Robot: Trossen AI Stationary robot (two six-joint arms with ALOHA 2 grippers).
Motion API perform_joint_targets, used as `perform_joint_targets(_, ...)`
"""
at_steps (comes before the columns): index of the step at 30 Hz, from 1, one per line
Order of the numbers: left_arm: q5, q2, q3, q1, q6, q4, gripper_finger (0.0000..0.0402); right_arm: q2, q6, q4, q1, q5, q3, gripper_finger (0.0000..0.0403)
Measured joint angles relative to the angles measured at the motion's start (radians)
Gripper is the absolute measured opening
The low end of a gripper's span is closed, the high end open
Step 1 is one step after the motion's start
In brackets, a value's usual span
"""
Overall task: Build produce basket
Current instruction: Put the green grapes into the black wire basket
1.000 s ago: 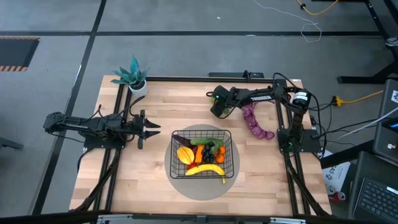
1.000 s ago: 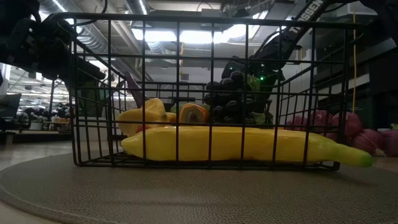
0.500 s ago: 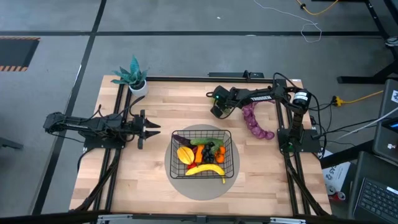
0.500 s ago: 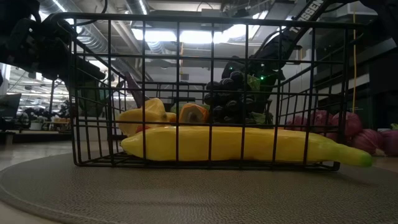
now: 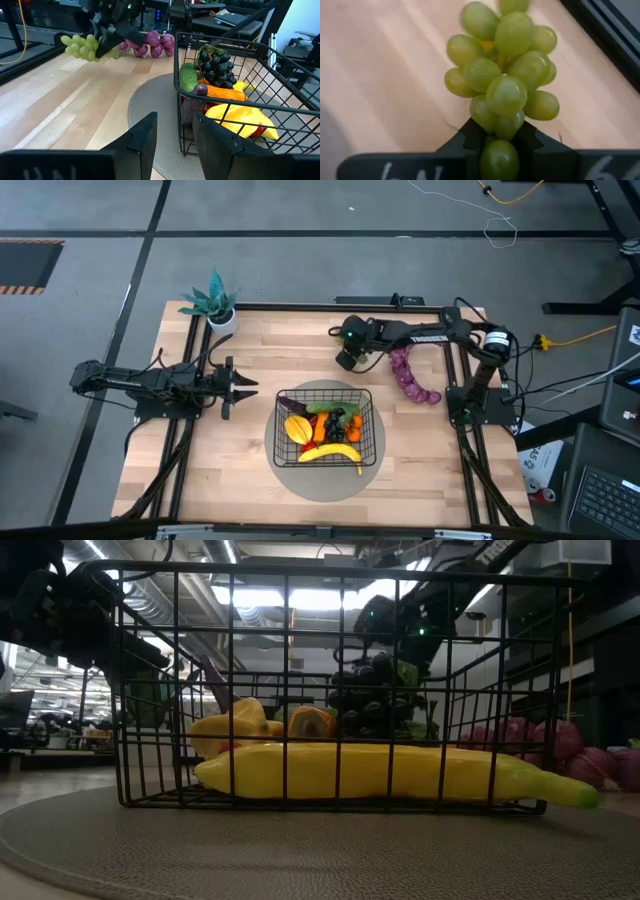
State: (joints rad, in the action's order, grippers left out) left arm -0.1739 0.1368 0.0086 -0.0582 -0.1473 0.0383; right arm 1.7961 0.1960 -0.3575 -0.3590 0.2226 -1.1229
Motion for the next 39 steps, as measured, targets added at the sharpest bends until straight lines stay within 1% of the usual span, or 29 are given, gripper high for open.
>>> perform_joint_targets(9,0.0,0.0,0.0,0.0,0.0,0.0,0.0121,-0.073,-0.074,0.084,0.073,-0.091,-0.024,0.0058)
perform_joint_targets(11,0.0,0.0,0.0,0.0,0.0,0.0,0.0121,-0.085,-0.102,0.137,0.091,-0.153,-0.028,0.0058)
perform_joint_targets(14,0.0,0.0,0.0,0.0,0.0,0.0,0.0121,-0.099,-0.133,0.216,0.125,-0.299,-0.029,0.0058)
perform_joint_targets(17,0.0,0.0,0.0,0.0,0.0,0.0,0.0121,-0.109,-0.151,0.282,0.163,-0.416,-0.029,0.0058)
perform_joint_targets(22,0.0,0.0,0.0,0.0,0.0,0.001,0.0121,-0.12,-0.153,0.376,0.229,-0.55,-0.029,0.0058)
perform_joint_targets(24,0.0,0.0,0.0,0.0,0.0,0.0,0.0121,-0.121,-0.153,0.41,0.257,-0.583,-0.029,0.0058)
perform_joint_targets(29,0.0,0.0,0.0,0.0,0.0,0.0,0.0121,-0.119,-0.159,0.407,0.325,-0.592,-0.03,0.0058)
perform_joint_targets(34,0.0,0.0,0.0,0.0,0.0,0.0,0.0121,-0.119,-0.202,0.406,0.391,-0.59,-0.03,0.0058)
perform_joint_targets(36,0.0,0.0,0.0,0.0,0.0,0.0,0.0121,-0.119,-0.205,0.407,0.414,-0.57,-0.03,0.0058)
perform_joint_targets(39,0.0,0.0,0.0,0.0,0.0,0.0,0.0121,-0.119,-0.204,0.403,0.443,-0.501,-0.03,0.0059)
